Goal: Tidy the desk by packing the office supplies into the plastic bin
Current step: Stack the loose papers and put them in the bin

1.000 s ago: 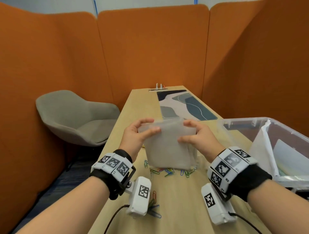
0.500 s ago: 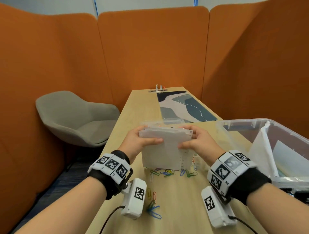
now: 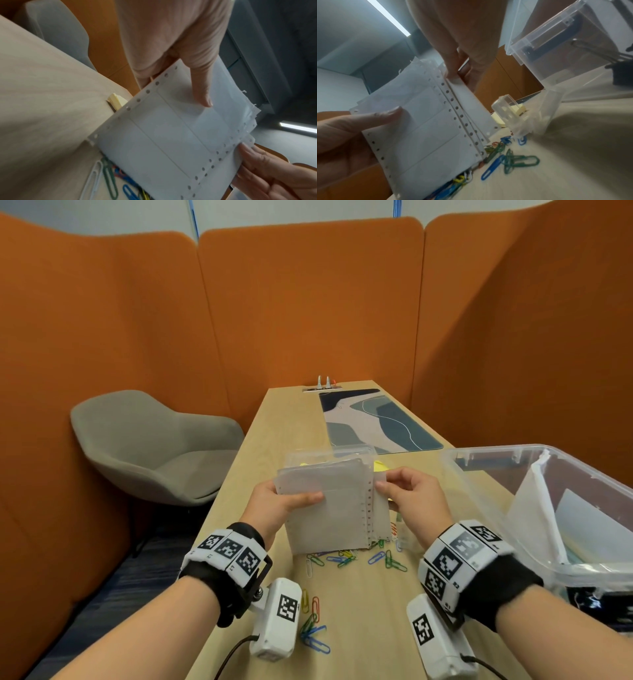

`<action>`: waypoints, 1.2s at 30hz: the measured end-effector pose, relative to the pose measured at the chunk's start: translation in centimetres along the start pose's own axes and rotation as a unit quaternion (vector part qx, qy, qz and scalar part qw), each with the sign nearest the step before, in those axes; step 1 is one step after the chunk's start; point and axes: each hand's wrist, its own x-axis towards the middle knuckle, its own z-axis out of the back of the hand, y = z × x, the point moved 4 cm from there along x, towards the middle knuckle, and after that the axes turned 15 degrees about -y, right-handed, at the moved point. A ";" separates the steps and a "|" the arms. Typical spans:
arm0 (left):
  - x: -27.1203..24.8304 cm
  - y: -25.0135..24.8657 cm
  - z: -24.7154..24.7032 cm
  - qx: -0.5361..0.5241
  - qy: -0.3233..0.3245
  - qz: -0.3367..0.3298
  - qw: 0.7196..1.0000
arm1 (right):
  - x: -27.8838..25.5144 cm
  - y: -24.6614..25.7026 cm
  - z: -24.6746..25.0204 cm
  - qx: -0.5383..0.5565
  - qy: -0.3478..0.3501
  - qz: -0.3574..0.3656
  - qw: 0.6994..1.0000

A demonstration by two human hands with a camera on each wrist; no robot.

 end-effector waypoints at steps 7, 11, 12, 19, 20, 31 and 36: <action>0.4 -2.0 0.9 0.026 0.008 -0.031 0.999 | 0.6 3.7 0.4 -0.026 -0.011 0.093 0.995; 0.3 -3.3 1.3 0.125 0.044 -0.072 0.989 | 0.4 6.3 0.8 -0.041 0.024 0.159 0.986; 0.3 -3.5 1.2 0.147 0.050 -0.077 0.985 | 0.4 7.0 0.8 -0.049 0.029 0.174 0.983; -0.4 -3.2 -0.6 0.141 0.071 -0.093 0.983 | -1.4 9.6 -1.1 -0.035 0.095 0.221 0.970; -0.4 -3.1 -0.6 0.120 0.063 -0.088 0.987 | -1.5 9.5 -1.1 -0.035 0.078 0.225 0.971; -0.5 -1.4 -0.1 0.037 0.079 -0.035 0.996 | -2.6 4.1 -2.4 -0.048 0.185 0.010 0.981; -0.8 -0.5 -0.3 0.054 0.072 -0.027 0.996 | -3.4 3.6 -2.7 -0.031 0.166 0.007 0.986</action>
